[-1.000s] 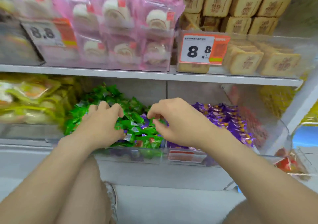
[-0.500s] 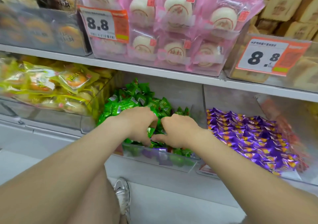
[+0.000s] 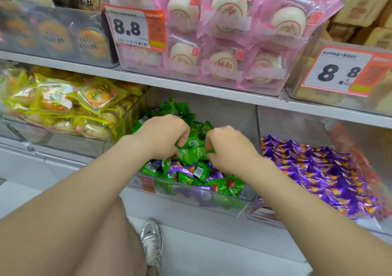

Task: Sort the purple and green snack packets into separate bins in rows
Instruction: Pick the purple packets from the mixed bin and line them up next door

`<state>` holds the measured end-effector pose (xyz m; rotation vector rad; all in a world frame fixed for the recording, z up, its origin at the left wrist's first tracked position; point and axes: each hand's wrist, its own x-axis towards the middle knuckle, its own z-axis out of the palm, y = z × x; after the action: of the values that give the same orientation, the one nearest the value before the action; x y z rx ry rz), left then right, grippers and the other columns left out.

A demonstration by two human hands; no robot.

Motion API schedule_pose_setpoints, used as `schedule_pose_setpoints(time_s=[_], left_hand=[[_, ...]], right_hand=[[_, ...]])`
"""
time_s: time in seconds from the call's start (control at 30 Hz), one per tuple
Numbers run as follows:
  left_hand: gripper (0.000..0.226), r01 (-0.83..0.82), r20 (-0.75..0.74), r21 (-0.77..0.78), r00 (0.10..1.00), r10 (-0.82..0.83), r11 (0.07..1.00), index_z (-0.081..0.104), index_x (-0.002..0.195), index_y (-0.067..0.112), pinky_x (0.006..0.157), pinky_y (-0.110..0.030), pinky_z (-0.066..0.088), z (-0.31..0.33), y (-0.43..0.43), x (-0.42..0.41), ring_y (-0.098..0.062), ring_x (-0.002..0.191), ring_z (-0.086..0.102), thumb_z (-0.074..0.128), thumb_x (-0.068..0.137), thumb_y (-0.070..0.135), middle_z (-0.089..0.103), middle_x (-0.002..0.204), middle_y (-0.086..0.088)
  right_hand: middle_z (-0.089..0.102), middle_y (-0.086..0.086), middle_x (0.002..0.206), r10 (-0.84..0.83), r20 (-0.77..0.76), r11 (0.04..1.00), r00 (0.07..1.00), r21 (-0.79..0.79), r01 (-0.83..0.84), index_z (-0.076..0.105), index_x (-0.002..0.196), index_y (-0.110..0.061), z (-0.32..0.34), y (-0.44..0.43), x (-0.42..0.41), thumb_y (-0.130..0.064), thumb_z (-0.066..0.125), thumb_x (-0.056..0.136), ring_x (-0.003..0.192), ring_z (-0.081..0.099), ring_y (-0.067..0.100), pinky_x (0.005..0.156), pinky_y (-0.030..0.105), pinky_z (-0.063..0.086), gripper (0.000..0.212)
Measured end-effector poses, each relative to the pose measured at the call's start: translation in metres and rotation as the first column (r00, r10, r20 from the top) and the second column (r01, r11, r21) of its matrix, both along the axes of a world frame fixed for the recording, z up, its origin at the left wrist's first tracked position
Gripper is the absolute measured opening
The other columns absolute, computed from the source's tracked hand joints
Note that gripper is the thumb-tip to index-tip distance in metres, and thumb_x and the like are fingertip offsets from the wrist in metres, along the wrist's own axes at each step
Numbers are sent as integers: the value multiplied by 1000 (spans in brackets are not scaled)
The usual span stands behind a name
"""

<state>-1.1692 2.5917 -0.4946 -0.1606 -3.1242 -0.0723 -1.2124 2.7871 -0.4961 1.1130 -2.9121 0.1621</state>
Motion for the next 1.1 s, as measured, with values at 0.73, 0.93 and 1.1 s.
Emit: schedule_pose_setpoints(time_s=[0.73,0.93,1.1], left_hand=[[62,359,217,-275,927,-306,892,58,138,44,94,-44,38,-22,15,7,-22,118,43,75,88,11,53,122,7],[39,373,112,-255,928,-356,892,63,132,40,88,-39,43,-30,10,5,-21,112,60,72,94,33,59,114,7],[34,192,59,28,979,-193,981,67,122,32,80,-45,56,-27,10,6,-28,95,65,57,96,12,65,99,0]], right_hand=[[64,-2,77,-95,121,945,988,-300,127,70,101,-31,-2,23,-1,-11,55,90,66,55,21,70,33,46,27],[50,-21,65,-69,58,930,996,-357,85,75,97,-27,3,32,8,-13,59,92,65,49,9,72,31,45,22],[67,-14,79,-118,54,878,992,-460,130,78,105,-26,8,37,9,-18,59,98,67,57,5,90,28,48,22]])
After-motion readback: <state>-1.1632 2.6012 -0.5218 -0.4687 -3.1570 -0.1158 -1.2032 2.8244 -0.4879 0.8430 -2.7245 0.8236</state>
